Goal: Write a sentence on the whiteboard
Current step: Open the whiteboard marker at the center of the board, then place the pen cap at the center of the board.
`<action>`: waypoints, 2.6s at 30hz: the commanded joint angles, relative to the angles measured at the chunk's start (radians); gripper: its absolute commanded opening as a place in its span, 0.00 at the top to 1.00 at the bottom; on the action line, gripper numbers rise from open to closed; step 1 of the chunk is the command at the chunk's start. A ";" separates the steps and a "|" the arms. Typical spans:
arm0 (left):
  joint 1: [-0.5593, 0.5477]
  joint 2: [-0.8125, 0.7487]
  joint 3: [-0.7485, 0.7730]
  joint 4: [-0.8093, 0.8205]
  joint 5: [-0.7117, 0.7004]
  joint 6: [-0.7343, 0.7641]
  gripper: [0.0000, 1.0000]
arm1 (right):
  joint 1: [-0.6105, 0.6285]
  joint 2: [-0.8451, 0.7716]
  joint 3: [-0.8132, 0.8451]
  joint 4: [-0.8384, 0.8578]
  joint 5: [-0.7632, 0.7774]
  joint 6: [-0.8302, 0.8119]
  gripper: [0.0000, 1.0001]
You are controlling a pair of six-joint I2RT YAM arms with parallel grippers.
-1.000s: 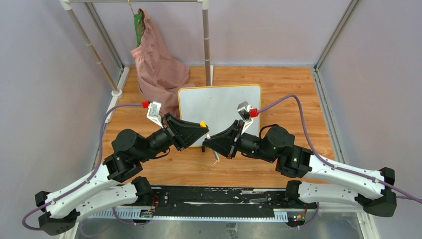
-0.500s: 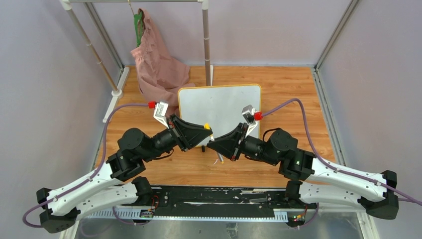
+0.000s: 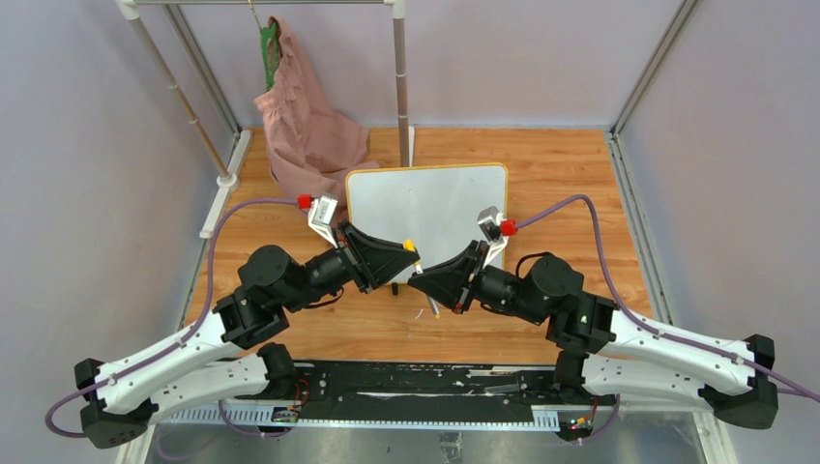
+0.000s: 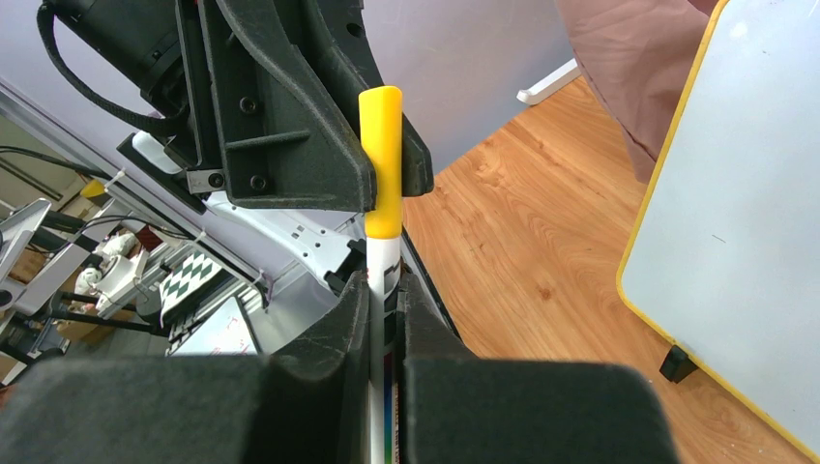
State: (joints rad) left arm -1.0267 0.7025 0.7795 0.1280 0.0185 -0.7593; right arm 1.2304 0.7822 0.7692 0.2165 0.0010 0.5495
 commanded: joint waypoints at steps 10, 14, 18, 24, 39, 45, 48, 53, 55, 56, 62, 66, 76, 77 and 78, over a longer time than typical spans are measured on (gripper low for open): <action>0.078 0.016 0.089 0.112 -0.214 0.061 1.00 | 0.010 -0.084 -0.042 -0.049 -0.010 0.036 1.00; 0.119 0.026 0.105 0.111 -0.189 0.054 1.00 | 0.009 -0.104 -0.056 -0.060 -0.003 0.042 1.00; 0.136 0.045 0.121 0.109 -0.185 0.050 1.00 | 0.009 -0.118 -0.055 -0.089 -0.002 0.044 1.00; 0.142 0.050 0.153 -0.012 -0.168 0.105 1.00 | 0.009 -0.154 0.010 -0.235 0.094 0.003 1.00; 0.142 0.079 0.073 -0.897 -0.455 0.126 1.00 | 0.009 -0.276 0.049 -0.732 0.494 -0.043 1.00; 0.232 0.138 -0.037 -0.948 -0.444 0.029 1.00 | 0.009 -0.326 0.002 -0.735 0.497 -0.030 1.00; 0.291 0.154 -0.096 -0.921 -0.377 0.006 1.00 | 0.009 -0.352 -0.012 -0.734 0.498 -0.030 1.00; 0.319 0.212 -0.149 -0.854 -0.357 -0.034 1.00 | 0.009 -0.359 -0.020 -0.726 0.493 -0.035 1.00; 0.332 0.253 -0.164 -0.837 -0.381 -0.053 1.00 | 0.009 -0.357 -0.026 -0.719 0.486 -0.034 1.00; 0.342 0.274 -0.173 -0.827 -0.392 -0.064 1.00 | 0.009 -0.357 -0.029 -0.713 0.482 -0.033 1.00; 0.417 0.388 -0.218 -0.720 -0.344 -0.085 1.00 | 0.009 -0.363 -0.036 -0.706 0.466 -0.028 1.00; 0.421 0.437 -0.206 -0.697 -0.325 -0.074 1.00 | 0.009 -0.375 -0.040 -0.711 0.466 -0.025 1.00; 0.427 0.477 -0.228 -0.682 -0.339 -0.087 0.91 | 0.009 -0.376 -0.044 -0.715 0.475 -0.018 1.00; 0.428 0.477 -0.231 -0.678 -0.339 -0.091 0.90 | 0.009 -0.373 -0.043 -0.715 0.476 -0.020 1.00; 0.430 0.476 -0.237 -0.673 -0.337 -0.094 0.88 | 0.009 -0.370 -0.042 -0.715 0.476 -0.020 1.00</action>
State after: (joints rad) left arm -0.6098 1.1744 0.5613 -0.5770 -0.3138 -0.8265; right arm 1.2304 0.4107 0.7334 -0.5064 0.4709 0.5243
